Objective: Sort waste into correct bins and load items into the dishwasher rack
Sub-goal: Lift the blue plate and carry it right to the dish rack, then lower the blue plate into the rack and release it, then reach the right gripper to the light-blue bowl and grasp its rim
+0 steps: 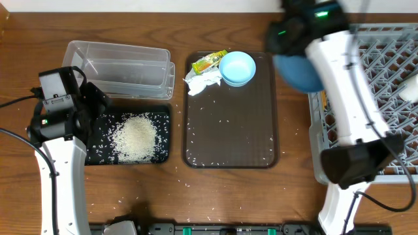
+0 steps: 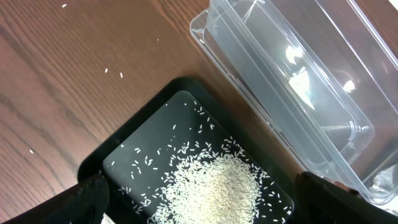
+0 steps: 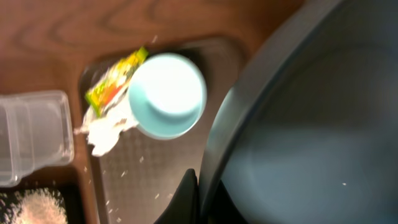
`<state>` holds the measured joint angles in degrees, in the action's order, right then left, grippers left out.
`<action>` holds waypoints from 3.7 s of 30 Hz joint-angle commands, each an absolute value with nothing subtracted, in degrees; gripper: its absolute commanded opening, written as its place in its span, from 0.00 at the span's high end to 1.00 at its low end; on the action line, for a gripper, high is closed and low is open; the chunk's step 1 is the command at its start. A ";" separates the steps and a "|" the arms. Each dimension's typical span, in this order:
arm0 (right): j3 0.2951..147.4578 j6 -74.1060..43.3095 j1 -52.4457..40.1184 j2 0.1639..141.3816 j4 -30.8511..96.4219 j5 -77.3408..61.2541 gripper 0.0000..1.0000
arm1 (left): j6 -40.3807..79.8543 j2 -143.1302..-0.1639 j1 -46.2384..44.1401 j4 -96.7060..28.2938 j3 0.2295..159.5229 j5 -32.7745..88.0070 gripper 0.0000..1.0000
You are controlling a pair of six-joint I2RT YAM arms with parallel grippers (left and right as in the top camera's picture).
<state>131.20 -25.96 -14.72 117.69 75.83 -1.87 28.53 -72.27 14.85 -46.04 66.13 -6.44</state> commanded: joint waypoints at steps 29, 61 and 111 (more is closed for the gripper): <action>108.18 -15.49 13.21 117.49 35.38 -52.93 0.99 | 28.60 -72.71 15.09 -46.02 66.76 -7.57 0.02; 108.05 -14.09 23.16 116.88 49.74 -43.27 0.74 | 28.60 -72.71 15.09 -46.02 66.76 -7.57 0.02; 107.77 -9.32 -13.80 109.51 52.58 -12.91 0.01 | 28.60 -72.71 15.09 -46.02 66.76 -7.57 0.02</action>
<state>107.79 -11.14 -8.62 105.14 54.04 -17.43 28.53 -72.34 14.85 -46.04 66.13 -6.44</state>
